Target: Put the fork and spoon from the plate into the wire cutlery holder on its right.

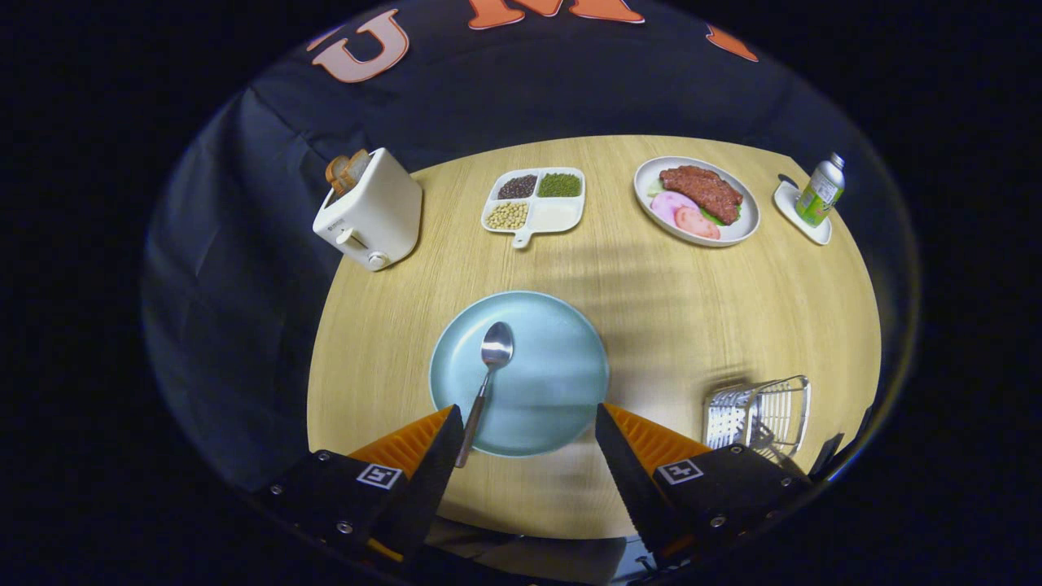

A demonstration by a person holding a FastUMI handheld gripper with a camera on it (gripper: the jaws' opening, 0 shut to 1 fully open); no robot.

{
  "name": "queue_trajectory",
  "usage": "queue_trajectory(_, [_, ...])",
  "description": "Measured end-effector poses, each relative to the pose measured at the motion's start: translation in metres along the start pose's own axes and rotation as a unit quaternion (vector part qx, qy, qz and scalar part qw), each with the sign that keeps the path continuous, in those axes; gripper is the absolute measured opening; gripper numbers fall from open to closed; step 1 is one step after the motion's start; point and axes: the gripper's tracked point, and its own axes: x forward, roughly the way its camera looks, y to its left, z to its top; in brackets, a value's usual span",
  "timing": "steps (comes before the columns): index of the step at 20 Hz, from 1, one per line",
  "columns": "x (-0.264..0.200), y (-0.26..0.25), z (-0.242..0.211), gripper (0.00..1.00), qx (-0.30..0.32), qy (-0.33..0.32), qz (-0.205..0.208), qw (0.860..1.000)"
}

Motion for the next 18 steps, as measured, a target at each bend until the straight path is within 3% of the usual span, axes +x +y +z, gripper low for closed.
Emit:
queue_trajectory(5, [0.044,0.027,-0.012,0.99,0.008,0.021,-0.007,1.0])
queue_trajectory(11, [0.091,0.027,-0.029,0.95,0.002,0.058,-0.053,0.997])
queue_trajectory(15, [0.109,0.026,-0.039,0.82,0.004,0.081,-0.077,0.994])
queue_trajectory(18, [0.116,0.027,-0.045,0.66,0.007,0.095,-0.085,0.992])
